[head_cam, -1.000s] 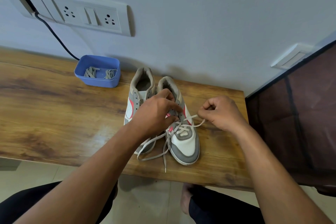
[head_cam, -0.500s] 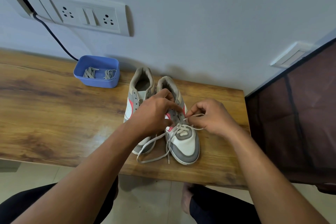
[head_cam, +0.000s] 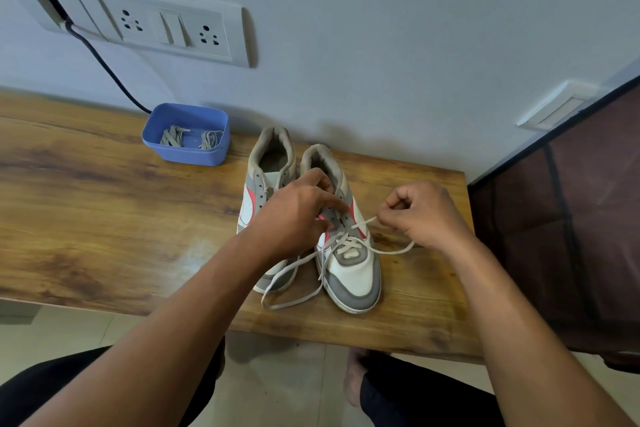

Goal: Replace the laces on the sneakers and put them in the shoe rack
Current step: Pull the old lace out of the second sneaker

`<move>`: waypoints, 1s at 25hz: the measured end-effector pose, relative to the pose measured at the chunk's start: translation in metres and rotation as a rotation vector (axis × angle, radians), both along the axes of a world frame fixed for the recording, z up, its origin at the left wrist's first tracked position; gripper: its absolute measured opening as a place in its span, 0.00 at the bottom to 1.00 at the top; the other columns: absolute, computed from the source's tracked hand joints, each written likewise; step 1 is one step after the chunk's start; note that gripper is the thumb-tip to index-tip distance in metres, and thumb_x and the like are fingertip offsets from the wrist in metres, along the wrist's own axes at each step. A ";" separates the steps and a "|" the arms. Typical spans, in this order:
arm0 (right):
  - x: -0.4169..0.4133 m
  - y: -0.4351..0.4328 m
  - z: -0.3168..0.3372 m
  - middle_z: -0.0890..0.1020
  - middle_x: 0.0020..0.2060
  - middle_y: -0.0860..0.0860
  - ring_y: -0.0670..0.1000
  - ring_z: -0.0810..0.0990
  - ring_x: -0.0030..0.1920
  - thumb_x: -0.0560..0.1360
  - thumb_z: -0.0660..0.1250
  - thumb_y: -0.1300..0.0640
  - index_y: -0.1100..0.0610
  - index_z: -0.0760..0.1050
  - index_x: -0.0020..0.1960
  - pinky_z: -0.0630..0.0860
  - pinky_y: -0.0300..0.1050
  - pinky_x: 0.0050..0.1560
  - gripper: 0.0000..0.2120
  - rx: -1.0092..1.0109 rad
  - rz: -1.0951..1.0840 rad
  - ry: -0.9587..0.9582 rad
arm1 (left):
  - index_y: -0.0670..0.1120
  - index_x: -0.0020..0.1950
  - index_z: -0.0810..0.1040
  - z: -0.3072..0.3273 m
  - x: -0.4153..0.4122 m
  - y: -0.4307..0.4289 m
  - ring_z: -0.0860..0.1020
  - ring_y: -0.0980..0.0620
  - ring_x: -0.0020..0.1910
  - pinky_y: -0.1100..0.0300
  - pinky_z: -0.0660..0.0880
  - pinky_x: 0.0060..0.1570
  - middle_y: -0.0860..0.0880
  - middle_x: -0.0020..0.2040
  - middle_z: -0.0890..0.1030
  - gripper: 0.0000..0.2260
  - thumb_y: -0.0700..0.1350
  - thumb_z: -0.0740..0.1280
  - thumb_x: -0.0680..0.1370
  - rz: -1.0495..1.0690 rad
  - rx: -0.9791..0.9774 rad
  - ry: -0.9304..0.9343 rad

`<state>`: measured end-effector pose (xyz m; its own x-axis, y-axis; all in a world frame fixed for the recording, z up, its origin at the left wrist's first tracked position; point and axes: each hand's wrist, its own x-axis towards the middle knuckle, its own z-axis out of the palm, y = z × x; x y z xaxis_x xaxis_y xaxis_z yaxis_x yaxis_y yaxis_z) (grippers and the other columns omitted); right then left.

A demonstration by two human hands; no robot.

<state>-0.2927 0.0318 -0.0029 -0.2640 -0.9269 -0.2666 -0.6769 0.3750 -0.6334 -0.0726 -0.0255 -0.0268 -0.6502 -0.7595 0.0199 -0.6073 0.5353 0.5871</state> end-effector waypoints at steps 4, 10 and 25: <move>0.016 0.003 -0.002 0.87 0.37 0.46 0.44 0.86 0.39 0.70 0.80 0.58 0.50 0.86 0.43 0.81 0.43 0.43 0.05 0.063 0.111 -0.085 | 0.57 0.61 0.85 0.000 0.000 -0.001 0.75 0.55 0.46 0.52 0.79 0.46 0.53 0.58 0.73 0.18 0.42 0.76 0.74 0.006 0.003 0.003; -0.004 0.000 0.000 0.85 0.36 0.45 0.43 0.82 0.37 0.72 0.79 0.55 0.50 0.85 0.41 0.76 0.42 0.39 0.04 -0.001 -0.008 -0.004 | 0.57 0.61 0.84 0.001 0.000 0.000 0.75 0.55 0.46 0.53 0.79 0.46 0.53 0.58 0.73 0.17 0.43 0.77 0.74 -0.004 -0.001 0.004; 0.011 0.000 -0.004 0.84 0.34 0.44 0.45 0.83 0.37 0.72 0.80 0.56 0.48 0.83 0.37 0.79 0.45 0.38 0.08 -0.010 0.074 0.034 | 0.57 0.61 0.84 0.003 0.000 0.001 0.75 0.55 0.46 0.52 0.79 0.46 0.52 0.58 0.73 0.17 0.41 0.75 0.75 -0.002 -0.003 0.010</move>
<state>-0.2817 0.0316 -0.0074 -0.2032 -0.9468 -0.2495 -0.7241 0.3168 -0.6126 -0.0723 -0.0240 -0.0243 -0.6514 -0.7582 0.0287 -0.6003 0.5382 0.5915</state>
